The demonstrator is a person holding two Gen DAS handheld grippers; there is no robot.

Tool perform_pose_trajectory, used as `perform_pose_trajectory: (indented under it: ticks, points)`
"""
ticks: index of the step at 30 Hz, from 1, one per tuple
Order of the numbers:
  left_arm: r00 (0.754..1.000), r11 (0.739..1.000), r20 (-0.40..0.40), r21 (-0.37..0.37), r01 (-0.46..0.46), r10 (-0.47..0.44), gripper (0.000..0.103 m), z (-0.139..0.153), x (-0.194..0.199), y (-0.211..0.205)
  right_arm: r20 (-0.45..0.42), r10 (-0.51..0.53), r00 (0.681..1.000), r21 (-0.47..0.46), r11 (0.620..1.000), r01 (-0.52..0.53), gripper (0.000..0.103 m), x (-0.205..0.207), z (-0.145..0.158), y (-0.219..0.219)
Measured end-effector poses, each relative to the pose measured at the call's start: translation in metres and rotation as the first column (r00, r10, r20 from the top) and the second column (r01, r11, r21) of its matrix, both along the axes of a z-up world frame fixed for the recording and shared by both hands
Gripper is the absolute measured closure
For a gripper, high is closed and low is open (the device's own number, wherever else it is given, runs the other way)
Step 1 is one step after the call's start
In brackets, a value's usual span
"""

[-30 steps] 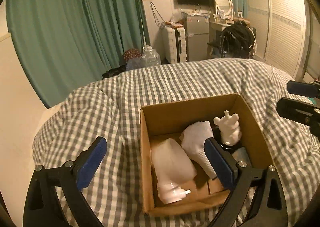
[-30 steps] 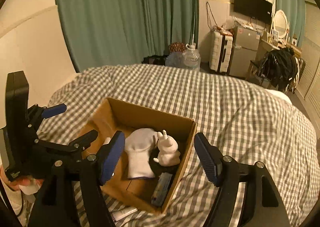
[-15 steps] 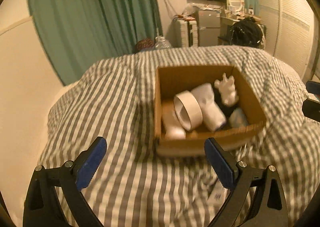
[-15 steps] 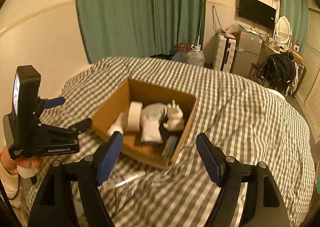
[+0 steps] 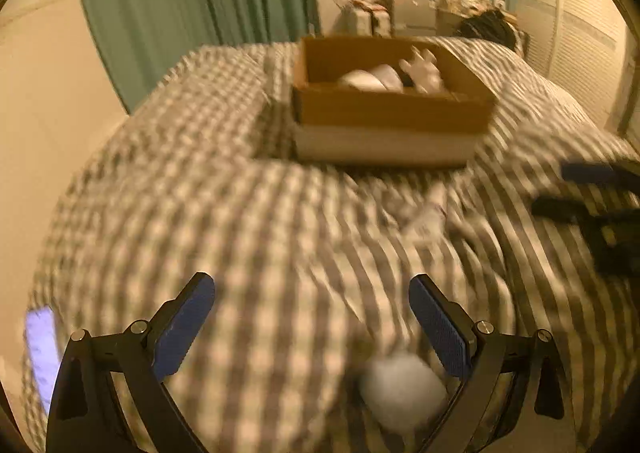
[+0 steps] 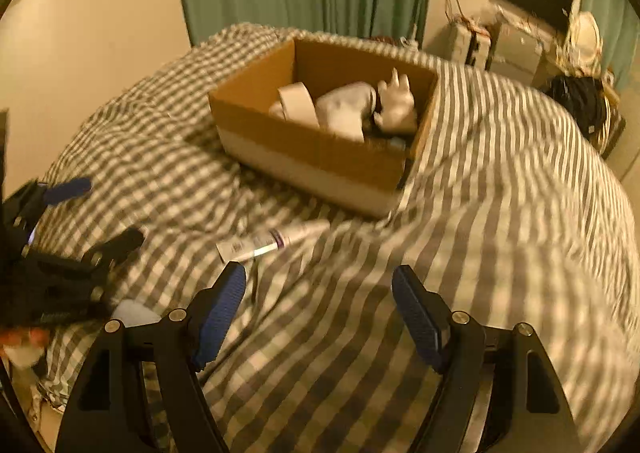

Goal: Organize objects
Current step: 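Grasp the white earbud case with the left tool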

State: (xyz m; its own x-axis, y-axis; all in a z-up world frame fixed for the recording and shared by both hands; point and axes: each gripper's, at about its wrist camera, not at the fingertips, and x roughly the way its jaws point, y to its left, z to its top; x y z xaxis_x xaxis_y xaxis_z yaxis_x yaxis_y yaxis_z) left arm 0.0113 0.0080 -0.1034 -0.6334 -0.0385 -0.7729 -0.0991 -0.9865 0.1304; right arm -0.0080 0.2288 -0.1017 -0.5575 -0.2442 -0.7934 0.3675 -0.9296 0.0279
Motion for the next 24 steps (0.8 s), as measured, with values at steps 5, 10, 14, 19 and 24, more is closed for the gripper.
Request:
perform_pose_trajectory:
  ticks: [5, 10, 14, 19, 24]
  points:
    - [0.997, 0.997, 0.028, 0.011, 0.074, -0.074, 0.003, -0.008, 0.025, 0.013, -0.04, -0.029, 0.999, 0.0, 1.0, 0.029, 0.028, 0.008, 0.004, 0.001]
    - [0.989, 0.983, 0.078, -0.122, 0.134, -0.125, 0.006, -0.035, 0.041, 0.038, -0.037, -0.042, 0.998, 0.0, 0.999, 0.042, 0.027, 0.007, 0.005, 0.0]
    - [0.981, 0.978, 0.113, -0.12, 0.171, -0.158, 0.024, -0.042, 0.044, 0.043, -0.037, -0.041, 0.998, 0.006, 0.999, 0.042, 0.027, 0.007, 0.005, -0.002]
    - [0.966, 0.97, 0.139, -0.081, 0.229, -0.216, 0.046, -0.044, 0.046, 0.05, -0.033, -0.043, 0.999, -0.005, 0.999, 0.043, 0.027, 0.008, 0.004, -0.001]
    - [0.975, 0.98, 0.106, 0.066, 0.189, -0.195, 0.046, -0.015, 0.035, 0.03, -0.029, -0.045, 0.999, -0.01, 0.999, 0.045, 0.027, 0.007, 0.004, 0.0]
